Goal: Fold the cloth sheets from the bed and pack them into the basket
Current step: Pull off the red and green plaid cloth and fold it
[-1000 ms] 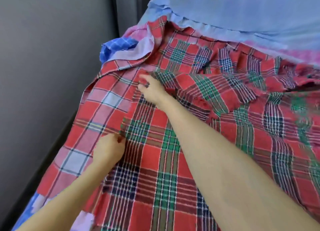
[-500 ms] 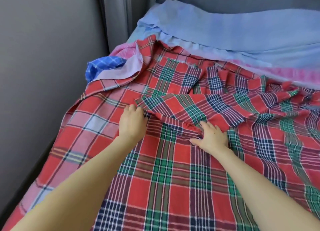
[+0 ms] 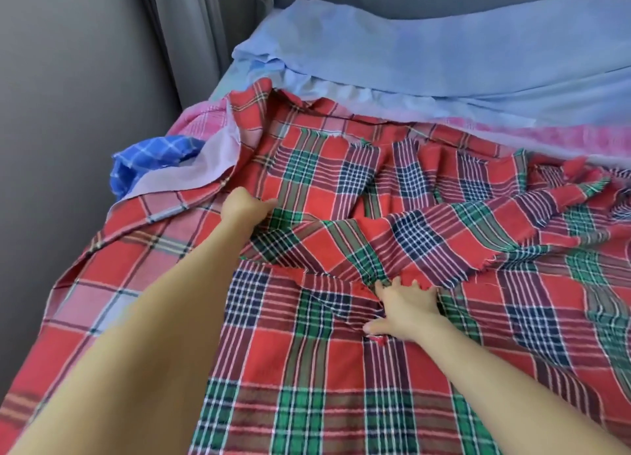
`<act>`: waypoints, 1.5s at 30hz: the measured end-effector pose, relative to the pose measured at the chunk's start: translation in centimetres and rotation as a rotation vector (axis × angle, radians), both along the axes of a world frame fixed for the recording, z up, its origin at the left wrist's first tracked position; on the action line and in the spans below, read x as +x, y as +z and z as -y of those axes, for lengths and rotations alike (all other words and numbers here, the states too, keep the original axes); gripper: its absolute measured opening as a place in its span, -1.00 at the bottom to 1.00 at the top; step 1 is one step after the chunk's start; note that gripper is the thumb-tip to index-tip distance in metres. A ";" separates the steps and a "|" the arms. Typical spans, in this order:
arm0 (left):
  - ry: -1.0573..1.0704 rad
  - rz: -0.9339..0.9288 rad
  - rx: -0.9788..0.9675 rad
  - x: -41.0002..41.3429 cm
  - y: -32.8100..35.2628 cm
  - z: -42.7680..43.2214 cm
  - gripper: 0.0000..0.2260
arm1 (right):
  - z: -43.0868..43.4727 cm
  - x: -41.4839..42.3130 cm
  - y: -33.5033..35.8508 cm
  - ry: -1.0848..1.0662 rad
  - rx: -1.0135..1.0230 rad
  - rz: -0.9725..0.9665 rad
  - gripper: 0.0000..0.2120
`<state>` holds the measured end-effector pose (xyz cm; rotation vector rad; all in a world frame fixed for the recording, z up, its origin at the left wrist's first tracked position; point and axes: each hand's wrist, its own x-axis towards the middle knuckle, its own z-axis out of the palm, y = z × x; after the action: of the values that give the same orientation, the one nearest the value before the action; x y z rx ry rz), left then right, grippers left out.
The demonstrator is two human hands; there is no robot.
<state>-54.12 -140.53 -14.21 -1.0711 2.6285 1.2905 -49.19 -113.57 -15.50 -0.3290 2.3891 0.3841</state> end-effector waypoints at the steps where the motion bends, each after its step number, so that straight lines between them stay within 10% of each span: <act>1: 0.016 -0.044 0.050 -0.2 0.1 -0.2 -0.70 | 0.1 0.1 -0.1 -0.005 0.003 -0.007 -0.08; 8: -0.184 -0.353 -0.005 4.9 5.9 -4.5 -0.91 | 0.2 2.3 0.2 -0.105 -0.060 -0.142 -0.18; 13: -0.517 -0.424 -0.056 13.6 9.2 -7.7 -0.80 | -1.2 8.5 1.0 -0.419 -0.803 -0.555 -0.77; 16: -0.739 -0.421 -0.128 17.8 9.1 -9.0 -0.84 | -2.4 13.4 3.2 -0.413 -0.852 -0.680 -0.83; 23: -1.426 -0.483 -0.751 26.8 7.6 -11.3 -0.78 | -11.4 24.3 9.9 0.118 -0.921 -0.338 -0.79; 28: -1.649 0.059 -0.896 33.4 6.1 -14.3 -0.83 | -17.1 30.4 9.2 0.133 -0.622 0.013 -0.62; 32: -1.139 0.332 -0.708 35.0 6.4 -16.7 -0.80 | -17.6 31.8 8.1 0.007 -0.564 -0.030 -0.63; 36: -0.401 0.132 -0.305 31.9 7.0 -17.9 -0.91 | -16.9 32.0 7.6 0.049 -0.591 -0.072 -0.75; 42: -0.159 0.145 -0.025 28.0 4.3 -17.7 -0.56 | -16.4 33.3 5.4 0.172 -0.548 -0.119 -0.48; 45: -0.112 0.091 0.094 28.1 3.7 -18.6 -0.83 | -16.8 34.3 4.0 0.199 -0.575 -0.167 -0.57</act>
<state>-25.99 -121.91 -10.50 -0.9315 2.4963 1.2957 -14.92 -96.77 -11.55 -0.8245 2.6027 -0.2111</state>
